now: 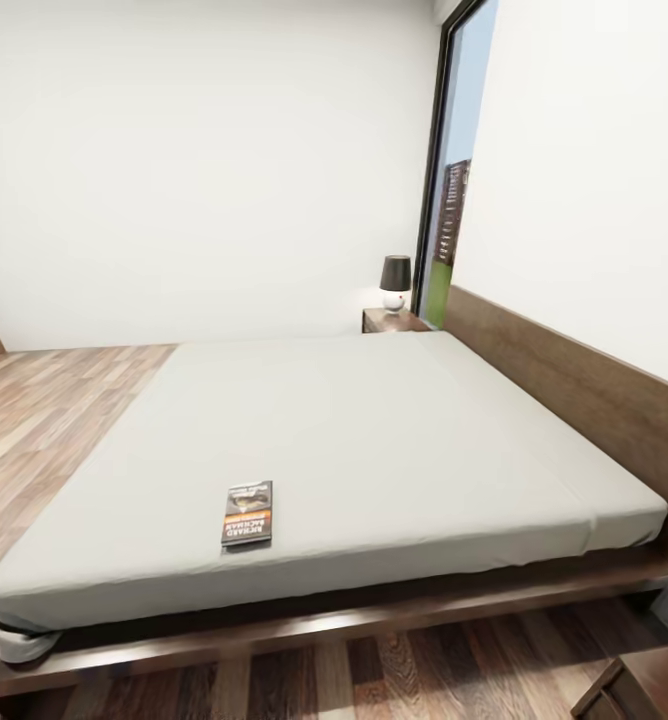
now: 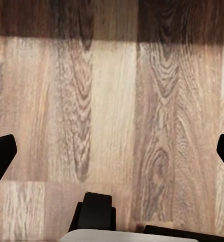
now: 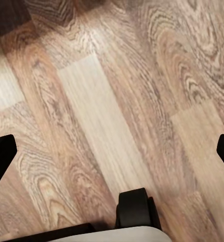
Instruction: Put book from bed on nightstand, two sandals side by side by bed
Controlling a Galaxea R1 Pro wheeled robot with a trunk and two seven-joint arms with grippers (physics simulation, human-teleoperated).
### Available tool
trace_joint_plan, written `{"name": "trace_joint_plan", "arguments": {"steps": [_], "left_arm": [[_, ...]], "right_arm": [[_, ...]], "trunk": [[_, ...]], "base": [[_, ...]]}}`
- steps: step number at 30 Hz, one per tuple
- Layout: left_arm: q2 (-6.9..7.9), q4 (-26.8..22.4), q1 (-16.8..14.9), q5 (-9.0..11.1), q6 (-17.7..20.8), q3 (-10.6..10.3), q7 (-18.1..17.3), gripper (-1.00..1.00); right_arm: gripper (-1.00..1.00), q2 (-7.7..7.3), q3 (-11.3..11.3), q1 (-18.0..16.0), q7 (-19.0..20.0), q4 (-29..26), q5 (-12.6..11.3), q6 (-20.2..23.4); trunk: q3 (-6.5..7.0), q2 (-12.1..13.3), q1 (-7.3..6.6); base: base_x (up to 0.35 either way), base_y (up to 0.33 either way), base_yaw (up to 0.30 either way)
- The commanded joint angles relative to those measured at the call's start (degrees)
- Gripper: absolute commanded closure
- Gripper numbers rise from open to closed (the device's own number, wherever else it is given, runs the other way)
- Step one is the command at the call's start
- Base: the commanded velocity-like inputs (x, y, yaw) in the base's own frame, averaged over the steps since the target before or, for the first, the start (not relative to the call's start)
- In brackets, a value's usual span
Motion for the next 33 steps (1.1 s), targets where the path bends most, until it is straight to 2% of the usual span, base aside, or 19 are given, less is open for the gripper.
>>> {"name": "trace_joint_plan", "arguments": {"steps": [1, 7, 23, 33], "left_arm": [[0.00, 0.1, -0.1, -0.6, -0.2, 0.5, 0.1, -1.00], [0.00, 0.1, -0.1, -0.6, -0.2, 0.5, 0.1, -1.00], [0.00, 0.1, -0.1, -0.5, -0.2, 0.5, 0.1, -1.00], [0.00, 0.1, -0.1, -0.5, -0.2, 0.5, 0.1, -1.00]], "right_arm": [[-1.00, -0.02, -0.5, 0.0, 0.3, 0.0, -0.2, -0.1], [-1.00, -0.02, -0.4, 0.0, 0.3, 0.0, -0.2, -0.1], [-1.00, -0.01, -0.1, 0.0, 0.3, 0.1, -0.1, -0.1], [-1.00, -0.02, -0.1, 0.0, 0.3, 0.2, -0.1, -0.1]], "trunk": [[-0.05, 0.0, -0.01], [-0.05, 0.0, -0.01], [-0.05, 0.0, -0.01], [1.74, 4.0, -2.20]], "base": [[0.005, -0.014, 0.286], [0.002, -0.005, 0.231], [0.000, 0.000, 0.012], [0.000, 0.000, 0.000]]}}
